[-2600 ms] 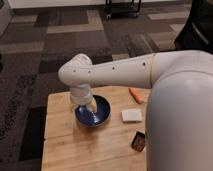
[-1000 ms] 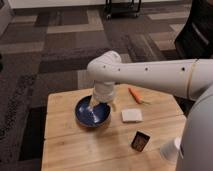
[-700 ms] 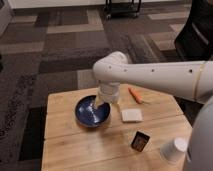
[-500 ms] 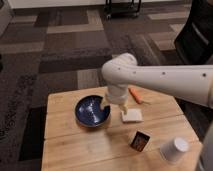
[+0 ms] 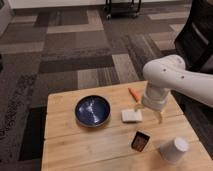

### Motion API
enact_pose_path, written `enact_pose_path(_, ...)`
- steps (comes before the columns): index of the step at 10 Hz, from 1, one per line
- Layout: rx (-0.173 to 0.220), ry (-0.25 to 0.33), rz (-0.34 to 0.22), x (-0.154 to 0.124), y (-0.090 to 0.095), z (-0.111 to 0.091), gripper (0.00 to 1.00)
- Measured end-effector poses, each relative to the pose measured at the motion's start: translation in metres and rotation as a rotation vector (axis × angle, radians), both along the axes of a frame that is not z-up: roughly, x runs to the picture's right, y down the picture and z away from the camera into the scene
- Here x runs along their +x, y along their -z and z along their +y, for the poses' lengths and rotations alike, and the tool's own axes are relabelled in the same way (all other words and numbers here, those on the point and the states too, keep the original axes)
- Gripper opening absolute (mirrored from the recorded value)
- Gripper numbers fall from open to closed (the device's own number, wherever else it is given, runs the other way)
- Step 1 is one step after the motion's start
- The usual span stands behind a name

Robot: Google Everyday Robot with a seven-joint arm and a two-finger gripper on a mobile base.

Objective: Place the ceramic cup over the eraser

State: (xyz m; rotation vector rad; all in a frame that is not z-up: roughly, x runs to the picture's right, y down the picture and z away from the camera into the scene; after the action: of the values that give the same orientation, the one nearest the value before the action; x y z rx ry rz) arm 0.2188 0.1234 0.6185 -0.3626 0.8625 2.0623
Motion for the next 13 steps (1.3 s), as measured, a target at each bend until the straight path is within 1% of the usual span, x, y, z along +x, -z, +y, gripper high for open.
enact_pose_path(1,-0.003,-0.035,0.061,0.01,0.016,0.007,0.65)
enact_pose_path(2,-0.003,-0.04,0.068,0.011,0.018,0.007,0.65)
enact_pose_path(10,-0.002,-0.038,0.066,0.01,0.018,0.007,0.65)
enact_pose_path(12,-0.008,-0.033,0.083,0.015,0.02,0.011,0.65)
enact_pose_path(13,-0.006,-0.03,0.108,0.022,0.025,0.013,0.65)
